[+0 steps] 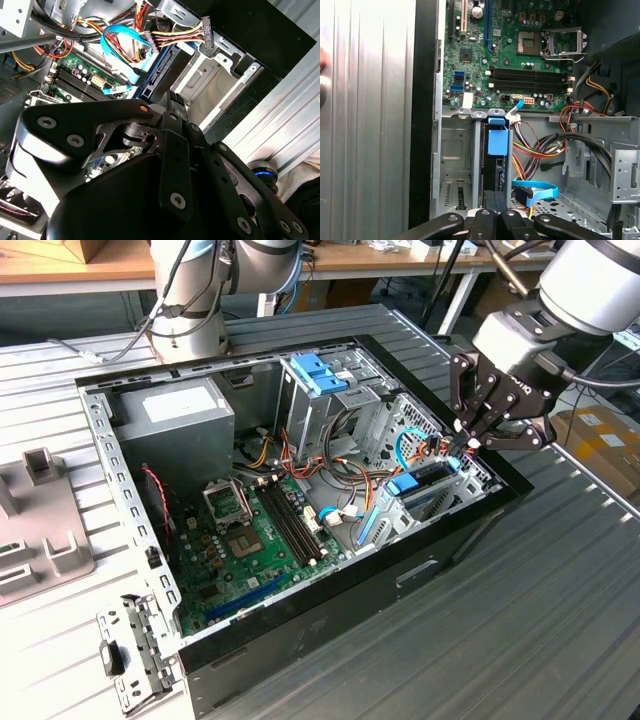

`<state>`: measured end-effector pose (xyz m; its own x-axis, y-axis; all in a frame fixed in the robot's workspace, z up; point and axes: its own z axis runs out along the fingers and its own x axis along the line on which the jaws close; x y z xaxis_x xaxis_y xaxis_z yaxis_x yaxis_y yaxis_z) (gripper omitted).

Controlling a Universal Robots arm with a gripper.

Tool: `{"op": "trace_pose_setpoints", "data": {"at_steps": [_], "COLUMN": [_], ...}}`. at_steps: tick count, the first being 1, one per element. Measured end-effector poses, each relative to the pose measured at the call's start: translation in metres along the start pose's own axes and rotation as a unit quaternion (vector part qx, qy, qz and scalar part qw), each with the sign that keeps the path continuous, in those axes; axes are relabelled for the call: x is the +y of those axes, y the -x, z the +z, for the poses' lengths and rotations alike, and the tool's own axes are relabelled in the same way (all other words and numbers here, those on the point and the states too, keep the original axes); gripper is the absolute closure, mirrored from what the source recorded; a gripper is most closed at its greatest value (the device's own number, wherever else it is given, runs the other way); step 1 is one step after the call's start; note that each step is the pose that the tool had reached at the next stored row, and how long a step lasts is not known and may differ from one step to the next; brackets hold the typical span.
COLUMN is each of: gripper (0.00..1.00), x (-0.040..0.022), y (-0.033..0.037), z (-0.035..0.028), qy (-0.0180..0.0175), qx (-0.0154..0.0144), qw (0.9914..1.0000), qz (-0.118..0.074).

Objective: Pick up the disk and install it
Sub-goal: 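Insert the first disk wire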

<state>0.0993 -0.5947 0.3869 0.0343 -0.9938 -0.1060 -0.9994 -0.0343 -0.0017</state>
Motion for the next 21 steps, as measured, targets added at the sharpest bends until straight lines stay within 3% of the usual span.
{"op": "trace_pose_setpoints", "data": {"at_steps": [10,21], "gripper": [0.89,0.89], "x": [0.0000,0.0000], "y": [0.0000,0.0000], "z": [0.0000,0.0000], "qy": [0.0035,0.0075], "qx": [0.0000,-0.0001], "qw": [0.99946,0.99748], "qz": [-0.033,-0.071]}}
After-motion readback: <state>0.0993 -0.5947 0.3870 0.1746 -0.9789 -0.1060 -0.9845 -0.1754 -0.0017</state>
